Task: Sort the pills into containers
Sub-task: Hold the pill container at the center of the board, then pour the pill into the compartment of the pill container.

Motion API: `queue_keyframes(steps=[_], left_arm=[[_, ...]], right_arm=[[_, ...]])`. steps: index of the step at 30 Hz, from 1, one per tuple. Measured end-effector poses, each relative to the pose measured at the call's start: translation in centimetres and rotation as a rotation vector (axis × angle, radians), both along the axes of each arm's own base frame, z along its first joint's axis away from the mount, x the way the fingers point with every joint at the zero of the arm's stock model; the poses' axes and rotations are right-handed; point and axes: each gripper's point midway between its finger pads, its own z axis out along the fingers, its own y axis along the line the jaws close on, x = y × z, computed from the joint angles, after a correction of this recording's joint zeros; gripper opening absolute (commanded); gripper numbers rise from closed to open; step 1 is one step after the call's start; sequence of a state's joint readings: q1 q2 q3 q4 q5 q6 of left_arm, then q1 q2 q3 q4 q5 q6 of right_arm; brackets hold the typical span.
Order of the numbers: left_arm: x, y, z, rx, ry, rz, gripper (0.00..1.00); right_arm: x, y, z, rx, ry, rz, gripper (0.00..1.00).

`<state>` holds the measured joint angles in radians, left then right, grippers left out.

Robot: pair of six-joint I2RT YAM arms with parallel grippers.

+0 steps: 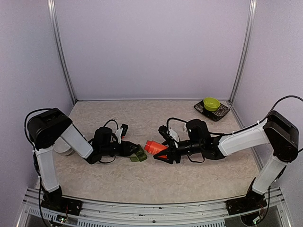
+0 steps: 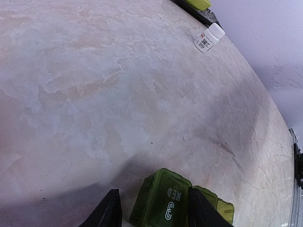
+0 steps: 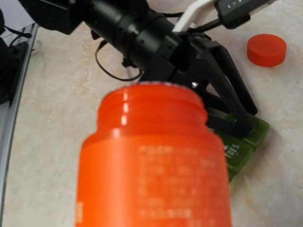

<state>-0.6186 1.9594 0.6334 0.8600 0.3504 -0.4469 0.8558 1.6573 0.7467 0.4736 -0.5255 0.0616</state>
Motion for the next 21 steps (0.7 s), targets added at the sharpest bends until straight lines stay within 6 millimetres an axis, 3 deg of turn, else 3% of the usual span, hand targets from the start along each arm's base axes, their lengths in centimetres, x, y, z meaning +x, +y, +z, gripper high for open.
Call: queue_keyframes(steps=[21], left_arm=[[0.0, 0.0, 0.0, -0.003, 0.001, 0.002, 0.48]], right_arm=[[1.6, 1.8, -3.8, -0.109, 0.061, -0.027, 0.00]])
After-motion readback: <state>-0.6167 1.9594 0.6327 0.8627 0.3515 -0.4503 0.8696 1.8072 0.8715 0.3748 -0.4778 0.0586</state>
